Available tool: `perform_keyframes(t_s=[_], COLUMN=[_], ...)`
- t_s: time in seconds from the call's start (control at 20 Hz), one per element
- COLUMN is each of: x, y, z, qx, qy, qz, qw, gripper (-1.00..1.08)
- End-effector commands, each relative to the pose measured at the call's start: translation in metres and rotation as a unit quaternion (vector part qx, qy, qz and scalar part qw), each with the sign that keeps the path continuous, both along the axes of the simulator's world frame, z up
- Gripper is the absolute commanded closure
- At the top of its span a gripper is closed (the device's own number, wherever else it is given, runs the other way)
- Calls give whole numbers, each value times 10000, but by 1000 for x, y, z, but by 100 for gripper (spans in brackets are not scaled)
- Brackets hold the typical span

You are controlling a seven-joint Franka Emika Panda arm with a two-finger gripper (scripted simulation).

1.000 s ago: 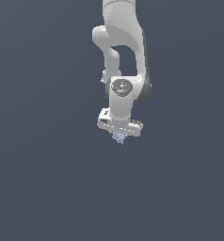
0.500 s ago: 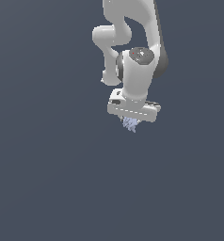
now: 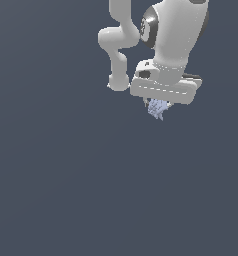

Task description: Pick up the object and move it to a goal position.

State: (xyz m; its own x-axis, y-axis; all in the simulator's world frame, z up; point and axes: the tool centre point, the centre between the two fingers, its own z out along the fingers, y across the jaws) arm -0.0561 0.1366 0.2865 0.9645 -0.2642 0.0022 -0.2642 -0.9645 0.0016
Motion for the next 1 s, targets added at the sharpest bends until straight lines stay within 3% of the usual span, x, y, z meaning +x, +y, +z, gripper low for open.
perform_keyframes(t_s=[0.0, 0.5, 0.95], x=[-4, -15, -18], y=[14, 64, 87], z=[27, 122, 166], qx=[-3, 2, 9], qy=[4, 6, 8], qz=[-3, -1, 0], qw=[10000, 10000, 10000], gripper=[108, 108, 108])
